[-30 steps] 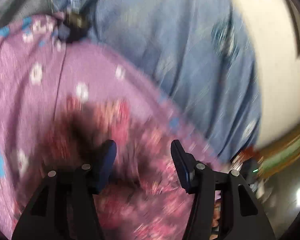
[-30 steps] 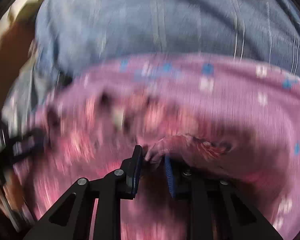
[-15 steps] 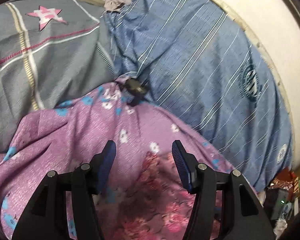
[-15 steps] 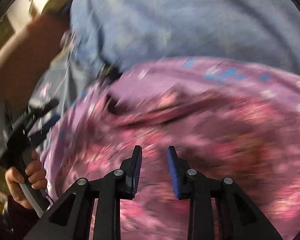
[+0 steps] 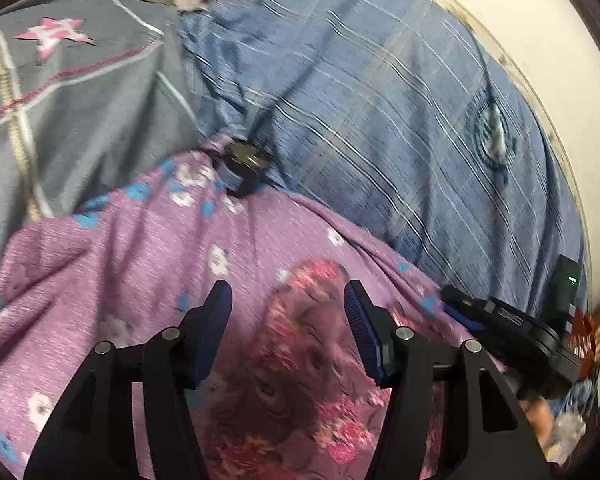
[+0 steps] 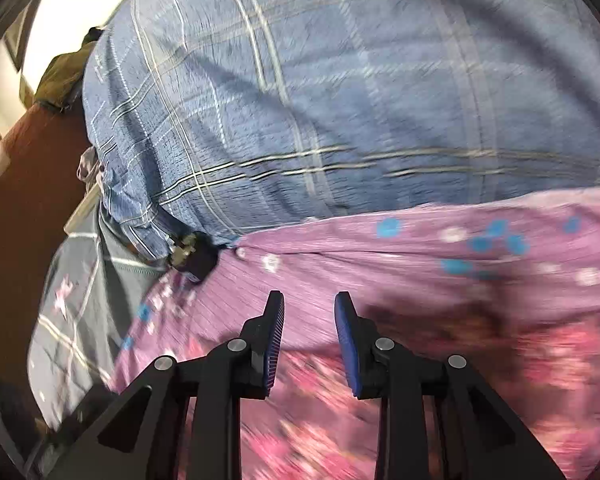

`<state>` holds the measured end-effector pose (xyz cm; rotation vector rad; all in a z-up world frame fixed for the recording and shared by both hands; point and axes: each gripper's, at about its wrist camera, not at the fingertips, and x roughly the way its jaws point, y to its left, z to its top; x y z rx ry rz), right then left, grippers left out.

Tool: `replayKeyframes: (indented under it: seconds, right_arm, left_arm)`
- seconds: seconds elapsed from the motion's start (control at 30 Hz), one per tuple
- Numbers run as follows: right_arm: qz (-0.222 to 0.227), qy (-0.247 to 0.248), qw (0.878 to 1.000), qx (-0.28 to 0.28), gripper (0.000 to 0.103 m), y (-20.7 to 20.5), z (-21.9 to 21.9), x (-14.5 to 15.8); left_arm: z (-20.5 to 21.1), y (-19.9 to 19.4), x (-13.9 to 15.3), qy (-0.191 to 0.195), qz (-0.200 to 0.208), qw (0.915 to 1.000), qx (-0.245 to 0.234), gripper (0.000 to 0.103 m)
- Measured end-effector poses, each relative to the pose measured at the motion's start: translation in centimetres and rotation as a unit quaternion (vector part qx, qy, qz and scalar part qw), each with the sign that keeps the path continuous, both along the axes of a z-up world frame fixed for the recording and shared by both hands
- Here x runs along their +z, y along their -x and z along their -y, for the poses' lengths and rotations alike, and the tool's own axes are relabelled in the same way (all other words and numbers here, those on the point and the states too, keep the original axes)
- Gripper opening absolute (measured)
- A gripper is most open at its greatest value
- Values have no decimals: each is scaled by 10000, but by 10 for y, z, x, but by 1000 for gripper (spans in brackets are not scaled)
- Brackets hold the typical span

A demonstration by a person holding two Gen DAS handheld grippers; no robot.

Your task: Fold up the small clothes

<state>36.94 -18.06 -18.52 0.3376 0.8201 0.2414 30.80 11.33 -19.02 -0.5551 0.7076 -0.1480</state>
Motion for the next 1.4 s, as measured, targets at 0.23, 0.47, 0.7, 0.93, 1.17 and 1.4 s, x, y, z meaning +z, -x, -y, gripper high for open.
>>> replayKeyframes:
  seconds: [0.23, 0.47, 0.7, 0.93, 1.17, 1.4]
  right_arm:
    - [-8, 365, 9963, -783, 29, 89, 119, 4]
    - [-675, -40, 9826, -1733, 22, 130, 206, -46]
    - [-3, 292, 9928, -1166, 28, 97, 159, 3]
    - [-660, 704, 9922, -783, 29, 39, 110, -64]
    - [-399, 53, 9946, -962, 32, 83, 127, -37]
    - [131, 256, 9899, -1386, 37, 201, 142, -28]
  left_arm:
    - [61, 0, -14, -1224, -274, 9892, -760, 59]
    - [40, -16, -46, -921, -1246, 9879, -70, 59]
    - [54, -8, -17, -1056, -509, 9930, -155, 59]
    - [76, -30, -49, -1755, -1299, 9744, -544, 76]
    - [82, -8, -14, -1971, -406, 9771, -694, 76]
    - [101, -5, -45, -2630, -847, 9551, -1065, 80]
